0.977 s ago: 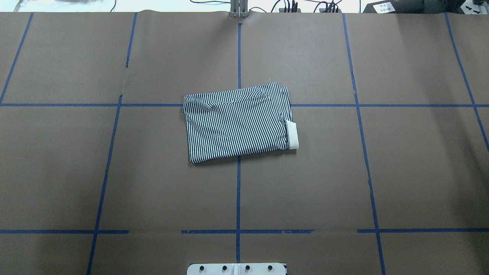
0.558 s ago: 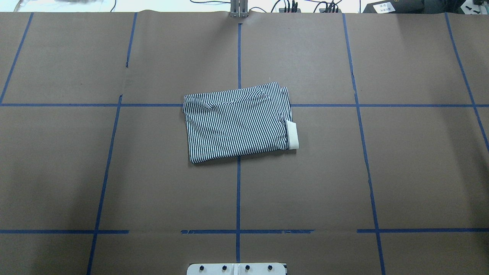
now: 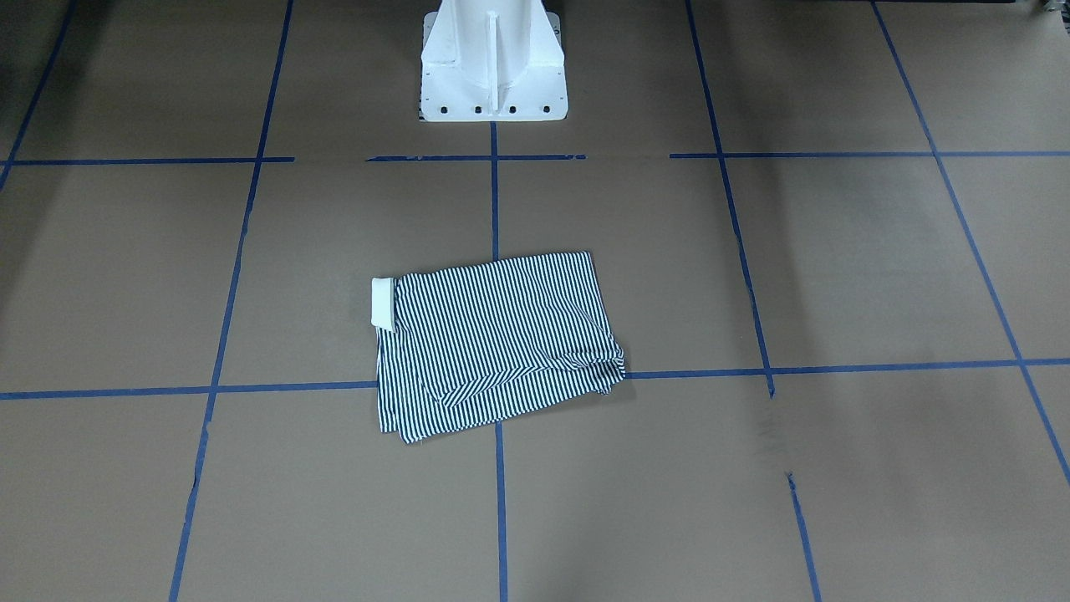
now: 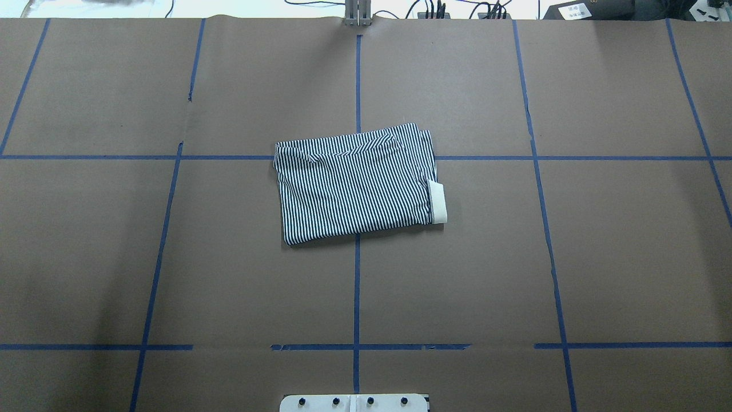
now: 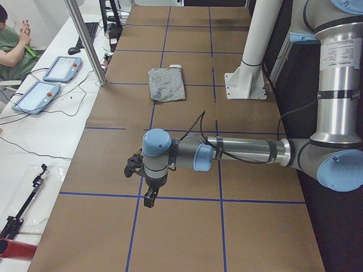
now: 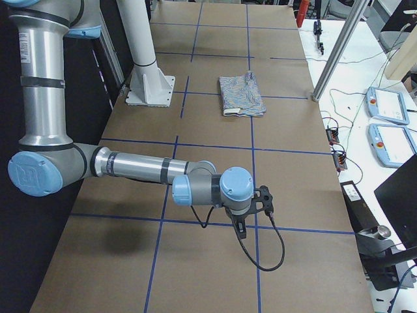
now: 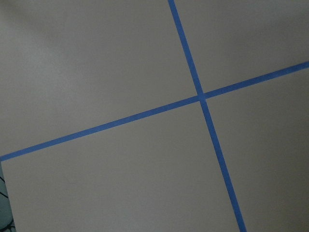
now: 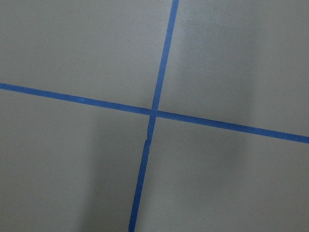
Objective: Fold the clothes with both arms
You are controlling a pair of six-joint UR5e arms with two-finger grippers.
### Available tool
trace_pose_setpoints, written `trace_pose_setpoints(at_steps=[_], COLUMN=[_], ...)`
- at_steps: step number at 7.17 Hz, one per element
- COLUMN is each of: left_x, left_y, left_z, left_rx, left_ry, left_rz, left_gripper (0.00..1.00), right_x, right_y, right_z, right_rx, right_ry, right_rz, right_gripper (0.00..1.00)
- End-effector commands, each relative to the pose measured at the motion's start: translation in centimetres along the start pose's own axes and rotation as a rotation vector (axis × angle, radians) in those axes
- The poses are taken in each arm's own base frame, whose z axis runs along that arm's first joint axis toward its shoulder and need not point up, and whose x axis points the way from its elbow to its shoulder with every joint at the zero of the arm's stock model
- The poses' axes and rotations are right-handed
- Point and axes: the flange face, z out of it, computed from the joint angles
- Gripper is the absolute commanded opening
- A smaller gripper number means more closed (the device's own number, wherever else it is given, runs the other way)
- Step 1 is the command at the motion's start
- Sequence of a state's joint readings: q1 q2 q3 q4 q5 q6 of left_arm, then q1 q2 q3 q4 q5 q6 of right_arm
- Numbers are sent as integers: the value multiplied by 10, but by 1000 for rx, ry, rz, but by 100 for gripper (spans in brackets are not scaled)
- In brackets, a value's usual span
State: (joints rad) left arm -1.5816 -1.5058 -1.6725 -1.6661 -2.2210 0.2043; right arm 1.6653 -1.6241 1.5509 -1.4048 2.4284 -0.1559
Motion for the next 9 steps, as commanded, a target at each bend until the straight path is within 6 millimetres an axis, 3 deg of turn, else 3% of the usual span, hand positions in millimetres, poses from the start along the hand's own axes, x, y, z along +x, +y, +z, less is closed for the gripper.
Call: trace_pose_setpoints(at_steps=[1, 2, 4, 6, 9], left_x=[-1, -1, 0, 0, -5], left_y=[1, 1, 1, 1, 4], left_z=[1, 1, 2, 2, 11], left_rx=[-3, -2, -3, -3, -18], left_ry=[-1, 1, 1, 1, 6], left_rz=[-2, -2, -2, -2, -17], left_gripper=[100, 100, 100, 100, 100], right_x=[-11, -40, -68, -63, -62], right_y=[6, -6, -12, -2, -1], right_z=[-26, -49, -32, -11, -8], right_rx=[11, 35, -2, -45, -51], right_ry=[4, 13, 19, 70, 67], right_rz=[77, 156, 143, 125, 126], right_gripper=[100, 100, 100, 100, 100])
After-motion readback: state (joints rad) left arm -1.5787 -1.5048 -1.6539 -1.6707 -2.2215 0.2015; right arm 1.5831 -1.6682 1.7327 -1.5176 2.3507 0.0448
